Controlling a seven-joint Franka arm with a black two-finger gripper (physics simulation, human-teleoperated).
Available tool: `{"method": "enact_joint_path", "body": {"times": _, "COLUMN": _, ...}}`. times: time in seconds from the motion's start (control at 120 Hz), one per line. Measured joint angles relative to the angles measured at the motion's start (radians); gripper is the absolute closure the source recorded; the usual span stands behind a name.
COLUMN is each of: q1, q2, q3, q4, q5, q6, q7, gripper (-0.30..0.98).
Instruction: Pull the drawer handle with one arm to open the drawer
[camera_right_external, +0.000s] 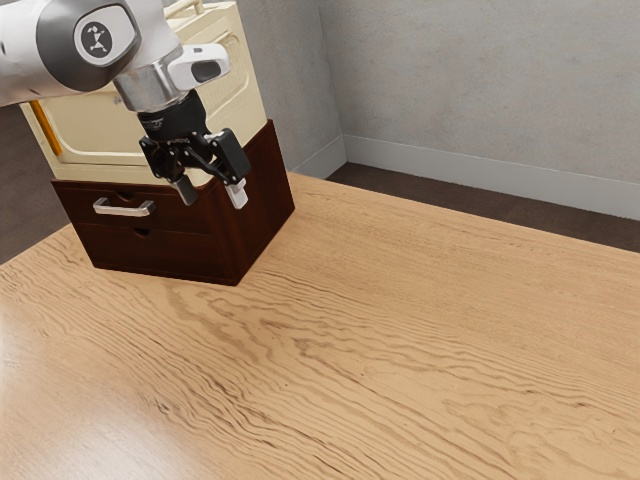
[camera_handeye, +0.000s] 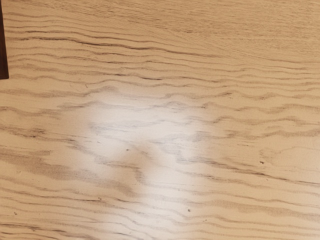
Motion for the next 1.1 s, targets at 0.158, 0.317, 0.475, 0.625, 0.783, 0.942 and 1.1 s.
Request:
{"method": "enact_joint_path", "body": {"times": 0.158, "q1": -0.002, "q2": -0.025, "q3": 0.004, "q4": 0.088, "q5": 0.002, "q6": -0.009, "q7": 0.016, "gripper": 0.00}}
{"method": "enact_joint_path", "body": {"times": 0.317, "q1": -0.024, "q2": -0.114, "q3": 0.092, "q4": 0.243, "q5": 0.004, "q6": -0.024, "q7": 0.163, "gripper": 0.00}}
{"method": "enact_joint_path", "body": {"times": 0.475, "q1": 0.005, "q2": -0.144, "q3": 0.182, "q4": 0.253, "q5": 0.007, "q6": -0.033, "q7": 0.407, "gripper": 0.00}}
{"method": "enact_joint_path", "body": {"times": 0.625, "q1": 0.062, "q2": -0.111, "q3": 0.246, "q4": 0.251, "q5": 0.006, "q6": -0.016, "q7": 0.652, "gripper": 0.00}}
{"method": "enact_joint_path", "body": {"times": 0.783, "q1": 0.104, "q2": -0.083, "q3": 0.314, "q4": 0.201, "q5": 0.005, "q6": 0.017, "q7": 0.874, "gripper": 0.00}}
{"method": "enact_joint_path", "body": {"times": 0.942, "q1": 0.050, "q2": 0.017, "q3": 0.322, "q4": 0.155, "q5": 0.000, "q6": 0.070, "q7": 1.049, "gripper": 0.00}}
{"method": "enact_joint_path", "body": {"times": 1.1, "q1": 0.031, "q2": 0.025, "q3": 0.353, "q4": 0.135, "q5": -0.007, "q6": 0.092, "q7": 1.194, "gripper": 0.00}}
